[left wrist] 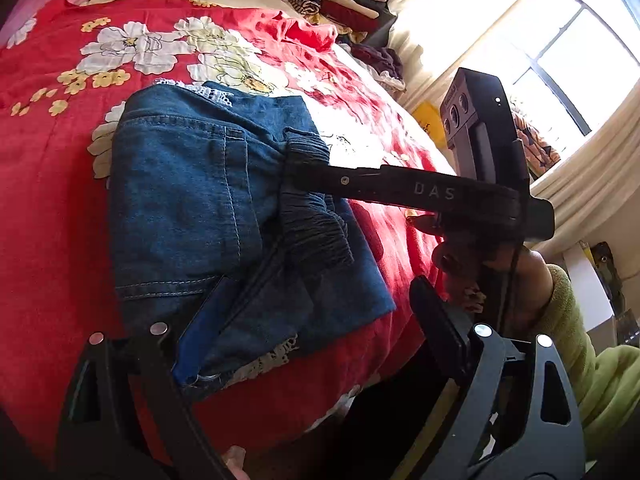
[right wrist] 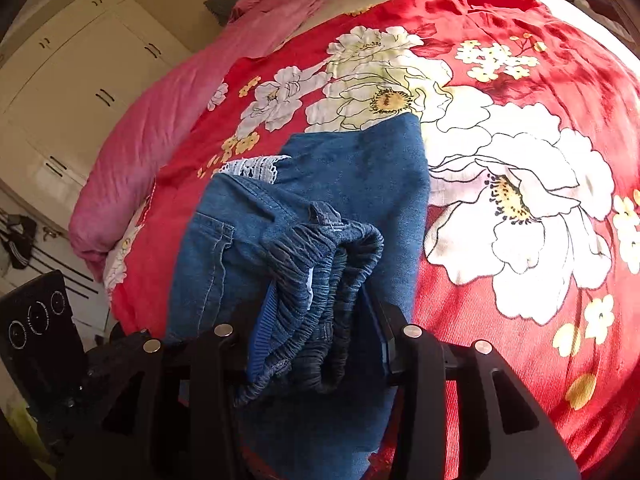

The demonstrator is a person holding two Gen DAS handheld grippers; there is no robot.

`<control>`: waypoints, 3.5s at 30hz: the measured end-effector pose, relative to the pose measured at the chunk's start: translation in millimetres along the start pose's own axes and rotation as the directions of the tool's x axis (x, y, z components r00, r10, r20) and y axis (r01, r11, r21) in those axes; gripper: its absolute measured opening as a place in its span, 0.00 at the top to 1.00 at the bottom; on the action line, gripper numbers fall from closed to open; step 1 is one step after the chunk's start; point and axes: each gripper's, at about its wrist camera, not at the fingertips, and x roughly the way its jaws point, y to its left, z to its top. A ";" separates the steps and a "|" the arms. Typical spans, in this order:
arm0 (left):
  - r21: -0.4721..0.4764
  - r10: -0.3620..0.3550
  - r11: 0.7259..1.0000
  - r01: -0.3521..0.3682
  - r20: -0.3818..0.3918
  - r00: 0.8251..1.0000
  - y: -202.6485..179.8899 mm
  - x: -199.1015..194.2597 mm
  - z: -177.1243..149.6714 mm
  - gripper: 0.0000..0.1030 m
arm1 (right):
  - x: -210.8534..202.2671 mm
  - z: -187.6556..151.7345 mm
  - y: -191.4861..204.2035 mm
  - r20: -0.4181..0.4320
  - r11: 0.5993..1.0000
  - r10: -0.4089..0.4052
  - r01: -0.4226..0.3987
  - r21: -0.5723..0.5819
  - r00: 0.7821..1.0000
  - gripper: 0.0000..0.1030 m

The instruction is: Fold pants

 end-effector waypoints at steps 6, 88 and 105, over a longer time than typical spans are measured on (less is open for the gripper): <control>0.026 0.057 0.998 -0.058 0.035 0.998 -5.4 -17.4 3.6 0.10 | -37.2 -4.6 10.6 0.120 0.999 -0.029 0.031 -0.020 0.992 0.31; -0.032 0.396 0.918 -0.395 0.094 0.913 51.1 -17.2 40.4 0.21 | -36.9 -42.7 17.6 0.112 0.966 -0.255 0.258 -0.014 0.961 0.29; -0.023 0.361 0.933 -0.360 0.048 0.931 61.9 18.7 41.6 0.33 | 6.7 -29.7 3.7 0.038 0.985 -0.159 0.161 -0.060 0.986 0.41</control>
